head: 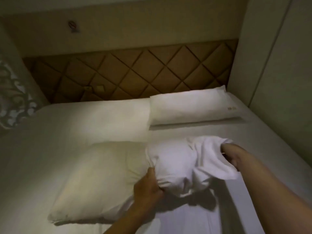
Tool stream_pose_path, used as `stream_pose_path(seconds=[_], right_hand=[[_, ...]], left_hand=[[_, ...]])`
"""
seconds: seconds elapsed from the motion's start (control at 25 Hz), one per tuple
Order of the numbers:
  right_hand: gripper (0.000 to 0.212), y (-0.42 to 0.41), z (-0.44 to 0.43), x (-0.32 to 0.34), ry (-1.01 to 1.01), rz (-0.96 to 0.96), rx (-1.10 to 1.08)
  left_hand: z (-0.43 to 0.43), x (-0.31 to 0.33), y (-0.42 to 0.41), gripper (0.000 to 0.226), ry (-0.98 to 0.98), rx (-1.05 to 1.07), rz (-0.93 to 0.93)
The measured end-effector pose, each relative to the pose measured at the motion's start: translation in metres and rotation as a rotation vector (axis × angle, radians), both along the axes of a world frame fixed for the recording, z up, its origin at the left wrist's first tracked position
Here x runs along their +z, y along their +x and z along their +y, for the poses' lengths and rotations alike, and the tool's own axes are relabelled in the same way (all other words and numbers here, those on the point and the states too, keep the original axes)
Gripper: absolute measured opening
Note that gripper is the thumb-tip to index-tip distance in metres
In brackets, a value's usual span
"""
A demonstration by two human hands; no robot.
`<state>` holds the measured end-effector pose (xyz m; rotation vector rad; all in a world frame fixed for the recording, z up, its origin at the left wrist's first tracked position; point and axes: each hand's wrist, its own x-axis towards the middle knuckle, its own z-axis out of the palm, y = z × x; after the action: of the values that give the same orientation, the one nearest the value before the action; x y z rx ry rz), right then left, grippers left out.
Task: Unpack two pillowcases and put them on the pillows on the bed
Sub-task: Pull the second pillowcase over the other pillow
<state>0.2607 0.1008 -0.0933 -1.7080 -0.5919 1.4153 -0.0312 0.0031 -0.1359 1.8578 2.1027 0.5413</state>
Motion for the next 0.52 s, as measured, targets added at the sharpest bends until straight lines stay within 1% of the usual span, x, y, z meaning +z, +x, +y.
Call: stream_pose_path(seconds=[0.04, 0.08, 0.12, 0.16, 0.24, 0.28, 0.32, 0.36, 0.4, 0.44, 0.48, 0.52], right_hand=[[0.02, 0.002, -0.009, -0.005, -0.041, -0.052, 0.021], [0.018, -0.002, -0.018, -0.003, -0.078, -0.118, 0.04], [0.019, -0.005, -0.026, -0.01, -0.091, -0.18, 0.065], [0.02, -0.011, -0.033, -0.018, -0.088, -0.237, 0.141], [0.023, -0.043, -0.048, -0.023, -0.053, -0.201, 0.331], [0.029, -0.063, -0.053, -0.025, -0.032, -0.221, 0.446], [0.038, -0.084, -0.055, -0.029, 0.003, -0.323, 0.58], [0.05, -0.105, -0.058, -0.032, 0.036, -0.497, 0.694], [0.061, -0.122, -0.061, -0.035, 0.066, -0.717, 0.753], [0.068, -0.137, -0.064, -0.037, 0.101, -0.914, 0.775], [0.071, -0.148, -0.064, -0.037, 0.134, -1.024, 0.765], [0.067, -0.156, -0.064, -0.037, 0.154, -1.067, 0.754]], left_hand=[[-0.01, -0.016, 0.011, 0.047, -0.173, -0.054, -0.019], [-0.018, -0.042, 0.02, 0.049, -0.29, -0.107, -0.044], [-0.025, -0.061, 0.029, 0.051, -0.373, -0.17, -0.049], [-0.031, -0.074, 0.036, 0.055, -0.436, -0.237, -0.047], [-0.023, -0.06, 0.038, 0.067, -0.525, -0.39, -0.054], [-0.014, -0.046, 0.033, 0.062, -0.579, -0.46, -0.068], [-0.007, -0.031, 0.024, 0.044, -0.618, -0.495, -0.047], [0.001, -0.013, 0.015, 0.021, -0.596, -0.455, -0.004], [0.008, 0.002, 0.006, 0.011, -0.493, -0.387, 0.05], [0.013, 0.013, -0.001, 0.017, -0.327, -0.341, 0.131], [0.019, 0.013, -0.009, 0.021, -0.162, -0.325, 0.231], [0.025, 0.011, -0.016, 0.018, -0.019, -0.342, 0.317]])
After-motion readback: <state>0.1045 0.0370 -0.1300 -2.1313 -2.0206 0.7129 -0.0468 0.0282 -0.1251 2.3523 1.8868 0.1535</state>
